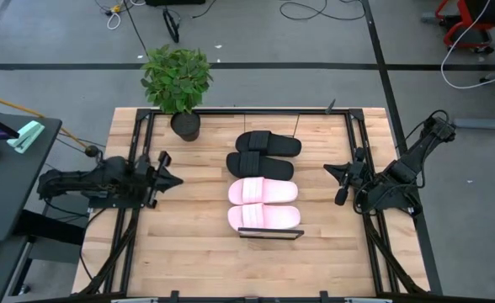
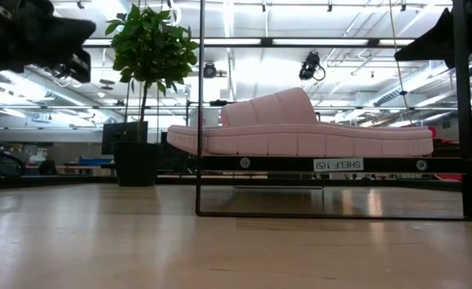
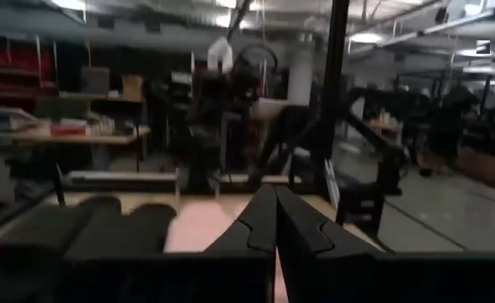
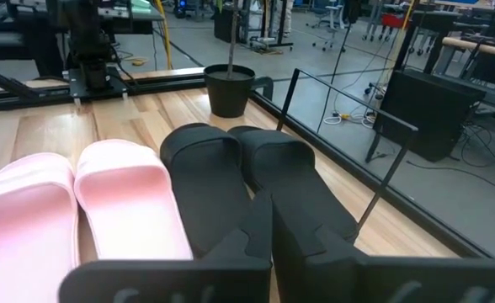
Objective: Pick and place slides into the shelf
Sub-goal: Return to Home Position
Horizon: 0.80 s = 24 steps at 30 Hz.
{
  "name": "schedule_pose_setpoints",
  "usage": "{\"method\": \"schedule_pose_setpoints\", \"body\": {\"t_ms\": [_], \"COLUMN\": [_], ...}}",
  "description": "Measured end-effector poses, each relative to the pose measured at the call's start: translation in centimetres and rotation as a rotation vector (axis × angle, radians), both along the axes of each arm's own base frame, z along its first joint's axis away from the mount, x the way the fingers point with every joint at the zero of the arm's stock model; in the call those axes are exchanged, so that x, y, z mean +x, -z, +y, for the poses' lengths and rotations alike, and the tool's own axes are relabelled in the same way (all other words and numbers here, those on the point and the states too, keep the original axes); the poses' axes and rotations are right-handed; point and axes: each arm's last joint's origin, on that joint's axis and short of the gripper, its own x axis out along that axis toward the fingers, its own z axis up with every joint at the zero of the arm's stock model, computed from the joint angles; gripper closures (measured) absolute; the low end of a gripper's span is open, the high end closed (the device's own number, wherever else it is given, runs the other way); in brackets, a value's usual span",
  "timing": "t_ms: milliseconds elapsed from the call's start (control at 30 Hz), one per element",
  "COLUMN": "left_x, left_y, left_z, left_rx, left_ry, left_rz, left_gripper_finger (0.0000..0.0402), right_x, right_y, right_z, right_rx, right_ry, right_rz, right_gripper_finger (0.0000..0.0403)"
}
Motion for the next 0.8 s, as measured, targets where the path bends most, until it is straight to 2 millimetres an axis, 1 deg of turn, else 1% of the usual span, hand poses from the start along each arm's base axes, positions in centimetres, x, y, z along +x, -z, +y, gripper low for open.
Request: {"method": "schedule_pose_setpoints", "body": {"t_ms": [133, 267, 433, 667, 800], "left_x": [0.2, 0.2, 0.2, 0.2, 0.2], "left_y": [1.1, 1.5, 1.5, 1.5, 1.6], "left_z": [-0.2, -0.4, -0.5, -0.5, -0.4], "left_rx": [-0.007, -0.023, -0.043, -0.067, -0.097], "left_ry": [0.033, 0.057, 0.064, 0.066, 0.07], "left_rz": [0.112, 0.155, 0.167, 0.173, 0.18], "left_gripper_finger": [0.0398, 0.0395, 0.0387, 0.0397, 0.0379], "right_x": [0.0, 0.0, 0.0, -0.1, -0.8], "right_y": [0.0, 0.0, 0.0, 0.1, 0.4], "right_z": [0.0, 0.0, 0.0, 0.0, -0.1], "right_rx": [0.0, -0.001, -0.005, -0.012, 0.003], "right_ry": [0.0, 0.001, 0.008, 0.002, -0.01], "right_rz": [0.0, 0.0, -0.004, 0.005, 0.009], "right_gripper_finger": [0.0402, 0.0402, 0.0402, 0.0402, 0.0402]}}
